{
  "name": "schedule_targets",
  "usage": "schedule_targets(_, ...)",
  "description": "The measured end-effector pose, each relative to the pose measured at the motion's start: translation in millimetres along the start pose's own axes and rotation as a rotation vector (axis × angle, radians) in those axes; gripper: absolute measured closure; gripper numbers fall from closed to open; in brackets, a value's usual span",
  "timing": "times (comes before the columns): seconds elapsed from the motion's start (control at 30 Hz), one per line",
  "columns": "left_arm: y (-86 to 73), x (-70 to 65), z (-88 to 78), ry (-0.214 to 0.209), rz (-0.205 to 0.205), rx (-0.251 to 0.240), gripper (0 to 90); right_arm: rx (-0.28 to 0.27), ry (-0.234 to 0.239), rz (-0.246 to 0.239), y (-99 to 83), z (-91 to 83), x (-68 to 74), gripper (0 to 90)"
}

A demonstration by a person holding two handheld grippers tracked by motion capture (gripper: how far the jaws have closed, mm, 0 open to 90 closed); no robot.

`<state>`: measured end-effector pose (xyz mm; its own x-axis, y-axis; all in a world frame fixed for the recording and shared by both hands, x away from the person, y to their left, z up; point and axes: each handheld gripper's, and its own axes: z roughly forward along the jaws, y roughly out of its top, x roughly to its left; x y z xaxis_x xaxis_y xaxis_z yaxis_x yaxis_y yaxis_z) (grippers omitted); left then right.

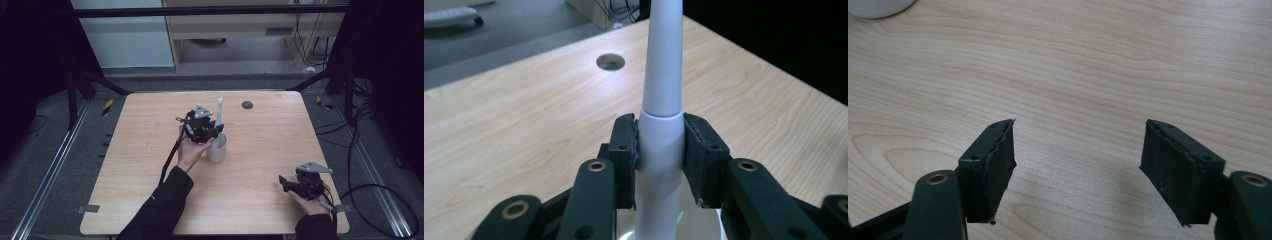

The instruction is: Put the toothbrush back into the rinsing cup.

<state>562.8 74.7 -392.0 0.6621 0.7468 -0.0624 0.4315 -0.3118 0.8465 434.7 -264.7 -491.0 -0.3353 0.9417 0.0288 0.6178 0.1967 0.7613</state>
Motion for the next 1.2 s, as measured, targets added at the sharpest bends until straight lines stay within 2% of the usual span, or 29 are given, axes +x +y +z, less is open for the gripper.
schedule_targets(0.27,-7.6,2.9,8.4,0.001,-0.010,0.037,67.1,0.000,-0.001,0.000,0.0,-0.2,0.2,29.6)
schedule_targets(0.43,-8.6,4.7,9.2,-0.005,-0.014,0.032,66.8,0.000,0.000,0.002,0.1,-0.1,0.4,29.6)
schedule_targets(0.83,-12.3,8.2,7.6,0.013,-0.011,0.015,62.7,0.000,-0.002,0.002,0.1,-0.3,0.6,29.5)
schedule_targets(1.07,-14.7,9.8,0.2,0.007,-0.010,0.003,62.4,0.001,-0.002,0.001,0.0,-0.7,0.7,29.5)
schedule_targets(1.2,-16.0,11.2,-17.3,0.001,0.002,-0.018,61.6,0.001,-0.003,0.002,-0.2,-0.8,0.4,29.5)
